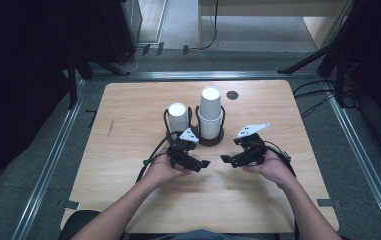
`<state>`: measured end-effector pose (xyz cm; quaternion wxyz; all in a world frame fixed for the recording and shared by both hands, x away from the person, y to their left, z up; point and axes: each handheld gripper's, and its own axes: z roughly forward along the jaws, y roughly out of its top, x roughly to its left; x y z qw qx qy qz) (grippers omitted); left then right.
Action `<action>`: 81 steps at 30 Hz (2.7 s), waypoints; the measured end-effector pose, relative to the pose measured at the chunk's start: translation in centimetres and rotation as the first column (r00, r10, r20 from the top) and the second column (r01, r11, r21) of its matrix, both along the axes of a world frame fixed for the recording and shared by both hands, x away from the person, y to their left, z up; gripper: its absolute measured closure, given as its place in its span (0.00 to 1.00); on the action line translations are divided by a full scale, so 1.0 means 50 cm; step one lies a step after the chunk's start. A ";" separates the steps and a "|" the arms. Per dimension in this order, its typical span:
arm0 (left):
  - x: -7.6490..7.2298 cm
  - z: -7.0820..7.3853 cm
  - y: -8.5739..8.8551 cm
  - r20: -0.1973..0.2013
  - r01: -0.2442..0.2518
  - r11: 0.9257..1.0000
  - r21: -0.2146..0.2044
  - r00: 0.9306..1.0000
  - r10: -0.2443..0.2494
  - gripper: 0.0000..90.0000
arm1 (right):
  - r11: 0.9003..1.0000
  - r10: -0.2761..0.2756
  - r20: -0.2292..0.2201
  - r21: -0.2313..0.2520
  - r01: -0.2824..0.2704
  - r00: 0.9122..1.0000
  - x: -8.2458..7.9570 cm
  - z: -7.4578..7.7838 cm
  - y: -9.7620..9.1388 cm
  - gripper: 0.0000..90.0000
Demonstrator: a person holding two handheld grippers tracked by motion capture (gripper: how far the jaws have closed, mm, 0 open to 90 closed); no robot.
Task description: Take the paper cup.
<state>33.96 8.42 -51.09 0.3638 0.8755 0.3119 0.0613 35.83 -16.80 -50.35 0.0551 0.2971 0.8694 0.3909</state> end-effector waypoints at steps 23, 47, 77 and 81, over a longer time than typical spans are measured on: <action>0.000 0.014 0.022 -0.038 0.003 0.999 -0.032 0.999 -0.004 0.46 | 0.999 0.034 -0.014 0.022 -0.034 0.999 -0.001 0.035 -0.020 0.37; 0.005 0.049 0.025 -0.018 -0.004 0.996 -0.089 1.000 0.002 0.72 | 0.996 0.038 0.028 0.076 -0.040 0.999 -0.006 0.085 -0.025 0.50; 0.069 0.095 0.000 -0.021 -0.063 0.987 -0.145 0.998 0.061 0.89 | 0.998 0.051 0.049 0.040 -0.053 0.997 0.073 0.192 -0.028 0.41; 0.078 0.100 -0.005 -0.022 -0.088 0.986 -0.143 0.996 0.086 0.92 | 0.998 0.060 0.055 0.033 -0.062 0.997 0.090 0.212 -0.014 0.41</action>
